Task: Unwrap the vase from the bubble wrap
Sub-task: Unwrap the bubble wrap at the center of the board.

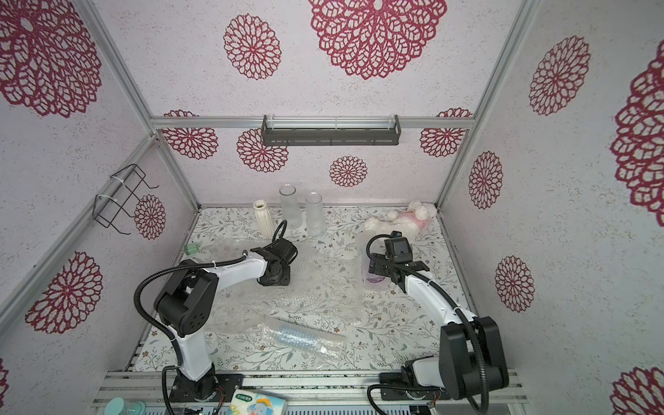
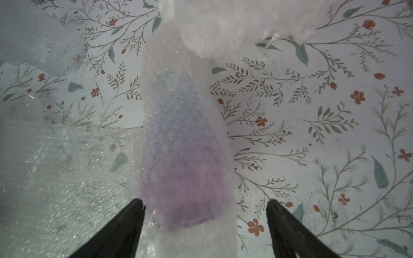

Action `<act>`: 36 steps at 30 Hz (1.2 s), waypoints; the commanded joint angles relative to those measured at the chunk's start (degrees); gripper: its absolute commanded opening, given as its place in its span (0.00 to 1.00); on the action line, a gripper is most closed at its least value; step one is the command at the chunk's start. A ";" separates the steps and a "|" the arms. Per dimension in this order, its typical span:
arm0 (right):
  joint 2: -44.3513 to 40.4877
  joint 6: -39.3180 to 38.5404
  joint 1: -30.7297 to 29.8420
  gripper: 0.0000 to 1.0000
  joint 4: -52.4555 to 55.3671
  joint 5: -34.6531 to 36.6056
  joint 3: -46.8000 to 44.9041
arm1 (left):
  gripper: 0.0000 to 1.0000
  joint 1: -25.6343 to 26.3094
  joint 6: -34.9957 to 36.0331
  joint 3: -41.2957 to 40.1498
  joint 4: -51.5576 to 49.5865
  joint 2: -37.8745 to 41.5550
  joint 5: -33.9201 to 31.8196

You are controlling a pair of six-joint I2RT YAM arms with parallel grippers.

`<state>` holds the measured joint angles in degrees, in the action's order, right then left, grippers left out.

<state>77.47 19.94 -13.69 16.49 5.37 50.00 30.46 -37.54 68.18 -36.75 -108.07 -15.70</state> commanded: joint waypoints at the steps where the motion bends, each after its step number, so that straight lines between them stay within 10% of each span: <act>1: 0.32 -1.81 -0.02 0.88 -1.21 1.29 2.51 | 0.49 -0.84 -0.46 -1.07 -0.66 3.95 -0.15; 12: 9.79 -4.29 -0.24 0.91 -1.07 -0.23 9.46 | 0.56 -1.99 -2.21 -3.14 2.20 14.26 4.48; 21: 11.16 -4.37 -1.16 0.92 -2.23 -1.30 9.42 | 0.71 3.39 0.89 3.13 -0.18 4.54 1.70; 36: 6.32 -3.75 -1.42 0.92 -3.57 -2.24 5.60 | 0.40 4.46 0.32 7.23 2.39 -7.21 5.97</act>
<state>86.11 16.51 -14.83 13.56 3.11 55.35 34.74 -36.88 74.72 -35.00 -113.78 -10.46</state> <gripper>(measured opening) 0.918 0.407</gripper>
